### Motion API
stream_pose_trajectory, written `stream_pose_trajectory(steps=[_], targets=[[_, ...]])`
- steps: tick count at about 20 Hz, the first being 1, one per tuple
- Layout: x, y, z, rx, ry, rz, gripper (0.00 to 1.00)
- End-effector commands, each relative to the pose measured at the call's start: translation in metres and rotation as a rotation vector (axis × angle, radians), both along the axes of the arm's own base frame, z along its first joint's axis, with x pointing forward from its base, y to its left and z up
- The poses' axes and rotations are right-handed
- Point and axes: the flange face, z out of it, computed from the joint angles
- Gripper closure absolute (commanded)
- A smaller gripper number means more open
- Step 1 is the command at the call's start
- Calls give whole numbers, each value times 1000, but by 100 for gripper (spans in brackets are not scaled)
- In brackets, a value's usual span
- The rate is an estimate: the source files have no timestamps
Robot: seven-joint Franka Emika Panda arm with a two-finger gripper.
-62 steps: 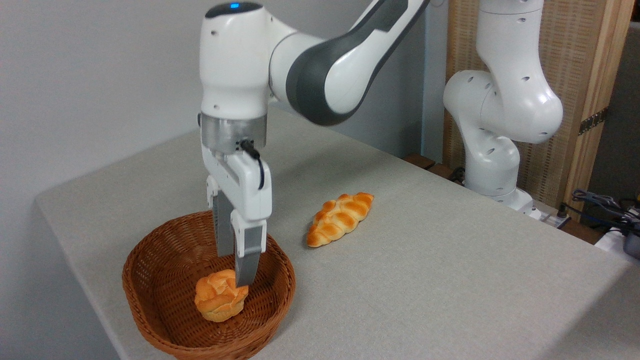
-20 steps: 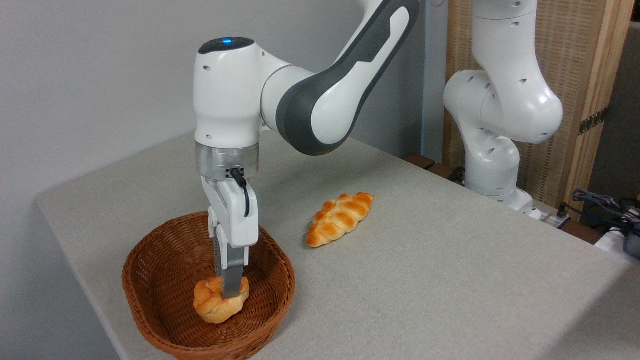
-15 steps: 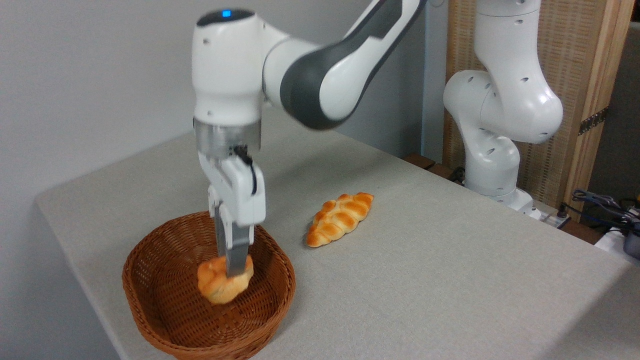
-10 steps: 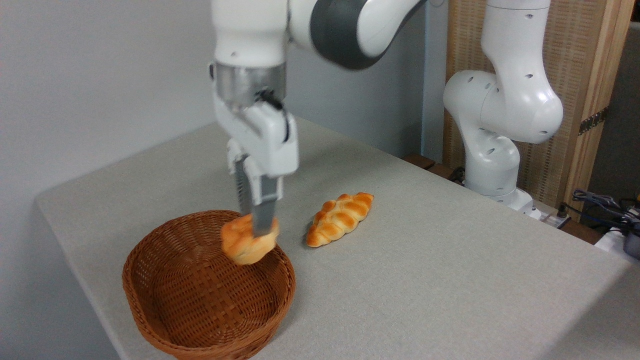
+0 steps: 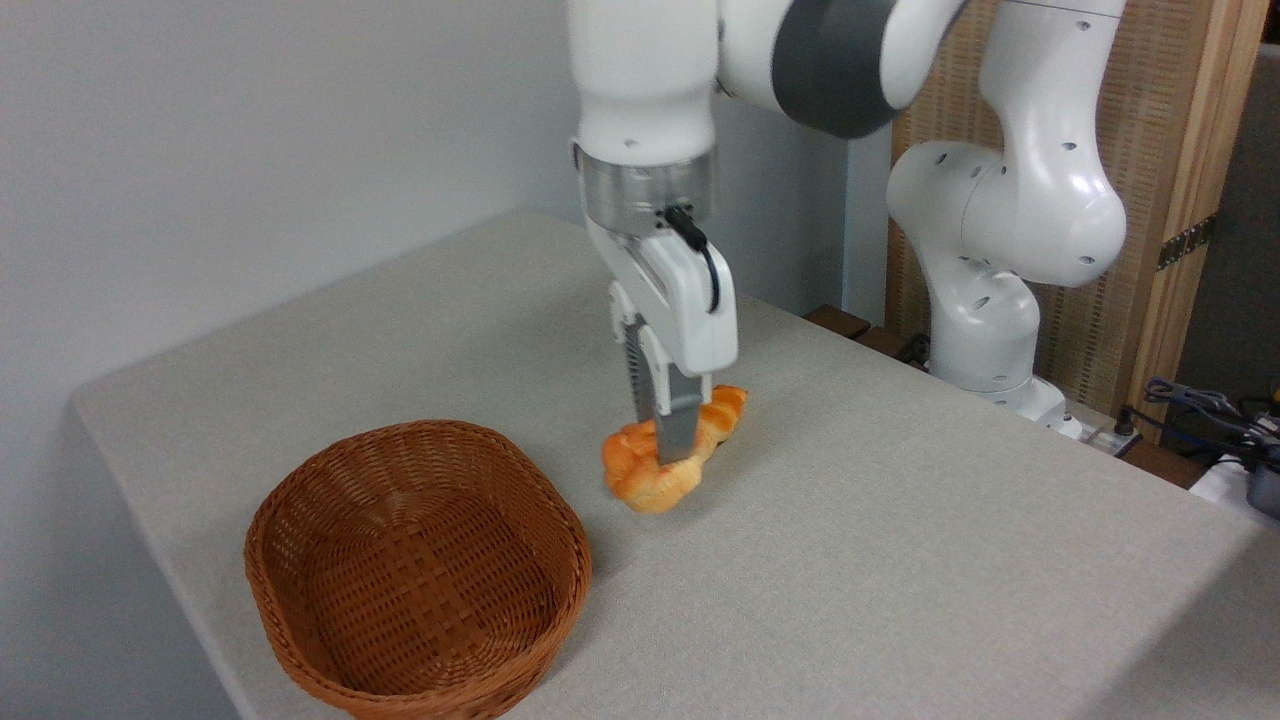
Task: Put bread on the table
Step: 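Lower the bun onto the table beside the braided roll and release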
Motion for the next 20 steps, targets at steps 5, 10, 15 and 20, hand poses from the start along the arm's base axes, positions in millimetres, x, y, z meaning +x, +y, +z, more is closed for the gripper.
stream_pose_trajectory(steps=[5,10,15,20], targets=[[-9,6,-16,95,-6,-150,24],[-5,1,-29,107,21,-170,0],[-5,0,-31,107,25,-170,0],[0,0,-18,96,2,-144,0]])
